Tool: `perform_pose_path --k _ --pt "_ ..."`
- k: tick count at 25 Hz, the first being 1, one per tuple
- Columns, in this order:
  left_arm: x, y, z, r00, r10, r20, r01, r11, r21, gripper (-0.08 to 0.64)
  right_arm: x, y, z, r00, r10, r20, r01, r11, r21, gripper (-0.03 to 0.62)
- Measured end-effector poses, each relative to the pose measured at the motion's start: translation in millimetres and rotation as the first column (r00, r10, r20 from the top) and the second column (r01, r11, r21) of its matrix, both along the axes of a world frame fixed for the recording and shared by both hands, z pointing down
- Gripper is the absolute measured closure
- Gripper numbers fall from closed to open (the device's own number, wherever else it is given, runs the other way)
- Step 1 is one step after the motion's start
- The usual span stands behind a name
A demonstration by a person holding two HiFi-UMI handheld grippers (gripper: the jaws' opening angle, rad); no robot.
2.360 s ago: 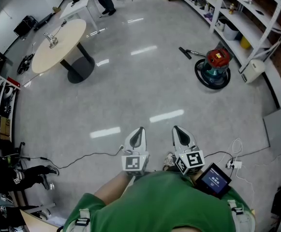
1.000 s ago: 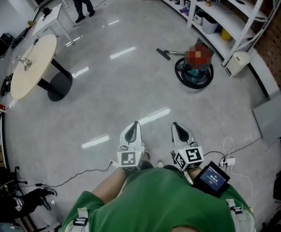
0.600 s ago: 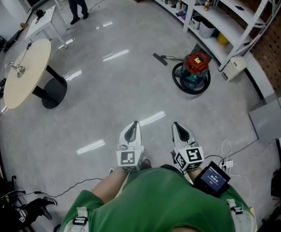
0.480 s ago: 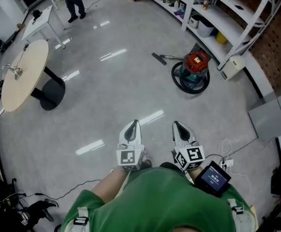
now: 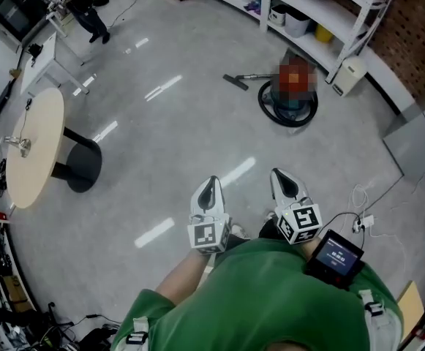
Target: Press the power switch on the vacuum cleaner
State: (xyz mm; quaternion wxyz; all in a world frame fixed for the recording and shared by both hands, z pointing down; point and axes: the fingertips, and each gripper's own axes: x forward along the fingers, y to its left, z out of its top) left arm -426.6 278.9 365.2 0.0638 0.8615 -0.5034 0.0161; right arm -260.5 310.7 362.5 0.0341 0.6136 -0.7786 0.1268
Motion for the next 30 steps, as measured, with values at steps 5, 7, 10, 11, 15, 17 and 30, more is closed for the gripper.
perform_pose_path --k 5,7,10,11,15,17,30 --pt "25 -18 -1 0.999 0.042 0.015 -0.042 0.999 0.009 0.552 19 -18 2 0.999 0.034 0.012 -0.035 0.999 0.015 0.592" --pt "32 -27 1 0.999 0.047 0.022 -0.047 0.999 0.011 0.552 26 -27 5 0.999 0.04 0.019 -0.04 0.999 0.019 0.592" --pt "39 -39 -4 0.998 0.058 0.027 -0.059 0.998 0.023 0.552 32 -39 5 0.999 0.045 0.031 -0.045 0.999 0.021 0.592" --pt "41 -45 -6 0.998 0.057 0.032 -0.058 0.998 0.025 0.552 34 -44 3 0.998 0.046 0.035 -0.046 0.999 0.022 0.592" --pt "63 -75 -6 0.997 0.053 0.048 -0.055 0.998 0.029 0.552 58 -73 4 0.997 0.05 0.056 -0.051 0.998 0.025 0.592" --pt "86 -97 -6 0.997 0.059 0.054 -0.061 0.998 0.029 0.552 81 -94 8 0.996 0.053 0.071 -0.055 0.998 0.026 0.592" --pt "204 -181 -11 0.985 0.12 0.123 -0.126 0.991 0.038 0.552 194 -173 17 0.984 0.102 0.147 -0.107 0.994 0.024 0.592"
